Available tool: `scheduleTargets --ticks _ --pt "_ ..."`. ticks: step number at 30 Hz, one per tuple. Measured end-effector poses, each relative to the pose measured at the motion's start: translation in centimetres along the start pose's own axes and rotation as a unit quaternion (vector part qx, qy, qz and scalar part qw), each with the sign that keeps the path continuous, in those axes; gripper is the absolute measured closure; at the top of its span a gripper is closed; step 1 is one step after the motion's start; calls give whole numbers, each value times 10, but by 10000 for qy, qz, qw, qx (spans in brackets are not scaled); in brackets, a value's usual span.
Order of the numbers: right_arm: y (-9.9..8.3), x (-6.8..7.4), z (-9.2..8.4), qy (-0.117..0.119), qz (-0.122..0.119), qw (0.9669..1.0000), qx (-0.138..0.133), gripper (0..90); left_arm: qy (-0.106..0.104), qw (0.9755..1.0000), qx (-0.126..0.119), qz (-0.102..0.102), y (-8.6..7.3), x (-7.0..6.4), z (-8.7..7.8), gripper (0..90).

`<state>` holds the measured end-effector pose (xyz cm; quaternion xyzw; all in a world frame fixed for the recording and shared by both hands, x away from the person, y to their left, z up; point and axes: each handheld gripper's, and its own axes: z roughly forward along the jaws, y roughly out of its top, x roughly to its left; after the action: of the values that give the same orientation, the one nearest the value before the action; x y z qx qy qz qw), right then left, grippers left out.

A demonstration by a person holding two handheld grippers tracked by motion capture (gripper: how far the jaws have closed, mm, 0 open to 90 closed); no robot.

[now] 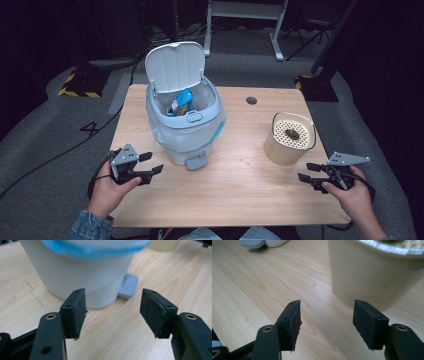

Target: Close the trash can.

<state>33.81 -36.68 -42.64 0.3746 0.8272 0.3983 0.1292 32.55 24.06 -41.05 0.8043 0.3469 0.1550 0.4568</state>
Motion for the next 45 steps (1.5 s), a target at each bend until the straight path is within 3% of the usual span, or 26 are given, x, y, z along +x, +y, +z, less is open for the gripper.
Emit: scheduleTargets --ticks 2,7,14,18,25,28,38,45 --pt "-8 0 8 -41 -28 10000 -36 399 -23 10000 -79 45 9 2 -6 382" --pt "-28 -1 26 48 -152 9998 95 576 -105 9994 -317 136 34 7 -21 401" --pt "-46 0 43 83 -61 9999 127 512 -255 9976 -605 222 70 17 -39 397" --pt "-53 -1 48 82 -111 9999 99 553 -452 9961 -712 268 86 23 -47 455" --pt "-57 -1 51 105 -163 9998 -81 531 -955 9891 -935 616 117 31 -57 467" --pt "-57 -1 51 55 -279 9996 -74 524 -1127 9861 -1039 647 129 36 -60 472" --pt "-57 2 52 -38 -509 9987 -36 512 -847 9878 -1116 673 170 47 -61 512" --pt "-57 2 52 -21 -506 9987 -39 511 -770 9860 -1273 757 201 51 -57 571"
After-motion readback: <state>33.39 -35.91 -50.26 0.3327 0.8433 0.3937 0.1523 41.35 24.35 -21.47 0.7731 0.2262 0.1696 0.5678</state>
